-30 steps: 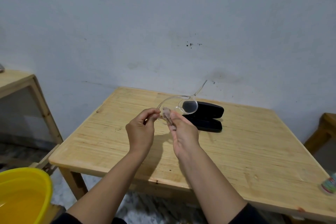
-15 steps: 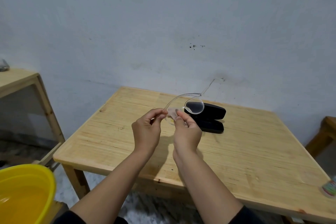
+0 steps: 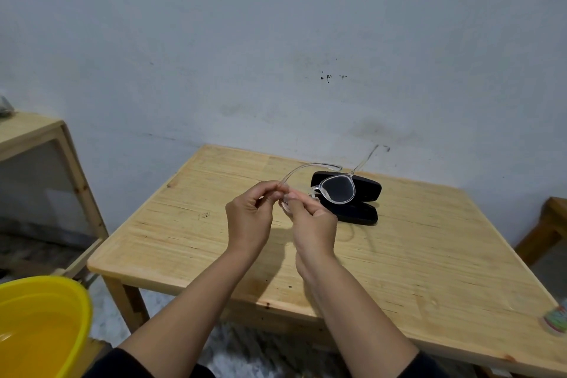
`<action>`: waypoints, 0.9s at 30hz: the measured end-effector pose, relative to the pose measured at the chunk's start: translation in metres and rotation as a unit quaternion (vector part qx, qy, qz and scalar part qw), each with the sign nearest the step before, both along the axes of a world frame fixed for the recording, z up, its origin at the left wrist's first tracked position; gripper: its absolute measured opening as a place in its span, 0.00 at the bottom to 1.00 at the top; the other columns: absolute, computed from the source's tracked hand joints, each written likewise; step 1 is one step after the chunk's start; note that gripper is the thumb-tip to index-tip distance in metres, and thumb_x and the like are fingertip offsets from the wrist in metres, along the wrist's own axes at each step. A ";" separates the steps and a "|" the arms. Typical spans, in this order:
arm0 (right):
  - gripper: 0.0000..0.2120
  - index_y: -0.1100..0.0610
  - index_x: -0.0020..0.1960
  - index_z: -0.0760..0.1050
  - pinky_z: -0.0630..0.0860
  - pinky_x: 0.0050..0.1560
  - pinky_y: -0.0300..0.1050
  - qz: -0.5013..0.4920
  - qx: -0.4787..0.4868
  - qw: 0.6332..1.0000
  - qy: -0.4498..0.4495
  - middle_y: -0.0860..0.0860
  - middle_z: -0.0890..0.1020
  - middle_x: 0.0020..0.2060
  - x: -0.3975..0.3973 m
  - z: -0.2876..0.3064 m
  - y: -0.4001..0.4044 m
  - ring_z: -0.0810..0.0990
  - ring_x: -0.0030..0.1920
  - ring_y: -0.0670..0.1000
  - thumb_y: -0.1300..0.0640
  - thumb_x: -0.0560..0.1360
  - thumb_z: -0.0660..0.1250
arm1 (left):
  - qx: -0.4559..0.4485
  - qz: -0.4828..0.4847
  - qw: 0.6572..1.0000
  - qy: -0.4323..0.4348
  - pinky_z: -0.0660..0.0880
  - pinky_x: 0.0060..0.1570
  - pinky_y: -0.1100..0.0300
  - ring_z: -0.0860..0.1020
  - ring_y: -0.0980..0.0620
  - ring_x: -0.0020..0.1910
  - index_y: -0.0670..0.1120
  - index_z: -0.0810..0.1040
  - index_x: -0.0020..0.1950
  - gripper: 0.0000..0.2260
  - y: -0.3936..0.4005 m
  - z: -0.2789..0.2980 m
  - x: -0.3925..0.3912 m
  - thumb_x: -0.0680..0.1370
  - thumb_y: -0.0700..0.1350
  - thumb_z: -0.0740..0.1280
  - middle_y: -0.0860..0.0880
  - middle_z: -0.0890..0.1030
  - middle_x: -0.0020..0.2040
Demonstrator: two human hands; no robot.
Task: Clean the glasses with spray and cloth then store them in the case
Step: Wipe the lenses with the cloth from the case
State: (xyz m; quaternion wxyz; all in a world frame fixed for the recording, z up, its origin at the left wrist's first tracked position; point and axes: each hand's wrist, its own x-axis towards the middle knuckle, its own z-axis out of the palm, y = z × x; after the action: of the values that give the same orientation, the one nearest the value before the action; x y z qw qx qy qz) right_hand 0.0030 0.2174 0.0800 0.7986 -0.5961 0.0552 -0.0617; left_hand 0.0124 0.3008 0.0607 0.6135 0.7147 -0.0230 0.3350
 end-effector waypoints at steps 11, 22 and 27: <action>0.09 0.54 0.39 0.83 0.79 0.48 0.38 0.087 -0.176 0.981 0.000 0.50 0.86 0.40 0.006 0.010 -0.017 0.84 0.42 0.48 0.64 0.73 0.66 | -0.008 0.044 0.999 0.006 0.70 0.42 0.76 0.79 0.68 0.40 0.46 0.83 0.44 0.08 0.021 0.002 0.001 0.73 0.34 0.68 0.63 0.82 0.38; 0.08 0.48 0.43 0.81 0.72 0.48 0.33 -0.194 0.033 0.980 0.034 0.48 0.84 0.46 0.009 -0.003 0.015 0.81 0.49 0.45 0.57 0.77 0.65 | 0.053 0.059 0.997 -0.009 0.70 0.40 0.78 0.78 0.71 0.39 0.45 0.83 0.43 0.06 -0.011 -0.011 -0.008 0.72 0.34 0.69 0.65 0.79 0.38; 0.09 0.57 0.53 0.81 0.75 0.52 0.36 -0.153 0.001 0.988 0.006 0.48 0.83 0.48 0.011 -0.001 0.017 0.81 0.49 0.45 0.60 0.76 0.65 | 0.051 0.051 0.997 -0.016 0.68 0.38 0.79 0.77 0.72 0.37 0.45 0.82 0.42 0.08 -0.012 -0.008 -0.007 0.72 0.33 0.68 0.64 0.80 0.37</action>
State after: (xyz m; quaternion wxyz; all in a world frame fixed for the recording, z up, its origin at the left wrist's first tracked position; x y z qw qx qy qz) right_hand 0.0142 0.2344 0.0791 0.7802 -0.5801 0.1501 -0.1793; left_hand 0.0055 0.2884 0.0522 0.5581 0.7397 -0.0128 0.3757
